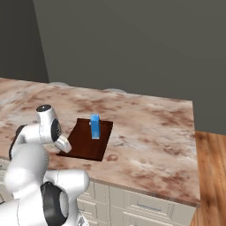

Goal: Take out the milk from the fridge and place it on the tray on the counter. Then take the sugar cube near the tray and place it in the tray.

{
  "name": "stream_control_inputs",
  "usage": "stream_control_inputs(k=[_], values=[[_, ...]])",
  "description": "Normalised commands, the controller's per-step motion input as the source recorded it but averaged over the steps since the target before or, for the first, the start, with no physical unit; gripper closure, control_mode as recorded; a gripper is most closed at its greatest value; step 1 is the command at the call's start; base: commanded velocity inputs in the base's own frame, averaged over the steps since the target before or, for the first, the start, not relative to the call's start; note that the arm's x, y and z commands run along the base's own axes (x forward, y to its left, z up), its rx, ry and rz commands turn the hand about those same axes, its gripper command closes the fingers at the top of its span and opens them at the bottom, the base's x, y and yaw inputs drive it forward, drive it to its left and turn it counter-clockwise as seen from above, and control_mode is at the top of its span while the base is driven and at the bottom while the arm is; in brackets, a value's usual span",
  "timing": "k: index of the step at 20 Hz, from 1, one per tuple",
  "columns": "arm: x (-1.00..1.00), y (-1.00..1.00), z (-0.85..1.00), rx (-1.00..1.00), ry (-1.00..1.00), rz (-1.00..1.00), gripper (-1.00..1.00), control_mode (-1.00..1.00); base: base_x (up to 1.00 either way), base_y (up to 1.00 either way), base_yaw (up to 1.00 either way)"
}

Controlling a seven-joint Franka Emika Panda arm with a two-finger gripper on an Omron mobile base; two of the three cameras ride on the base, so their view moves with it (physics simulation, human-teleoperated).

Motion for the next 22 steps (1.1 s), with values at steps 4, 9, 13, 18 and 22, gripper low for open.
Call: stream_control_inputs(k=[4, 9, 13, 18, 22], values=[[0.31, -0.4, 0.0, 0.02, 0.0, 0.07, 1.0, -1.0, 0.0, 0.0, 0.0], [0.4, -0.24, 0.0, 0.0, 0.0, 0.05, 1.0, -1.0, 0.0, 0.0, 0.0], [0.35, 0.0, -0.16, 0.0, 0.01, 0.01, 1.0, -1.0, 0.0, 0.0, 0.0], [0.25, 0.0, -0.24, 0.0, 0.0, 0.0, 1.0, -1.0, 0.0, 0.0, 0.0], [0.19, 0.0, -0.34, 0.0, 0.0, 0.0, 1.0, -1.0, 0.0, 0.0, 0.0]])
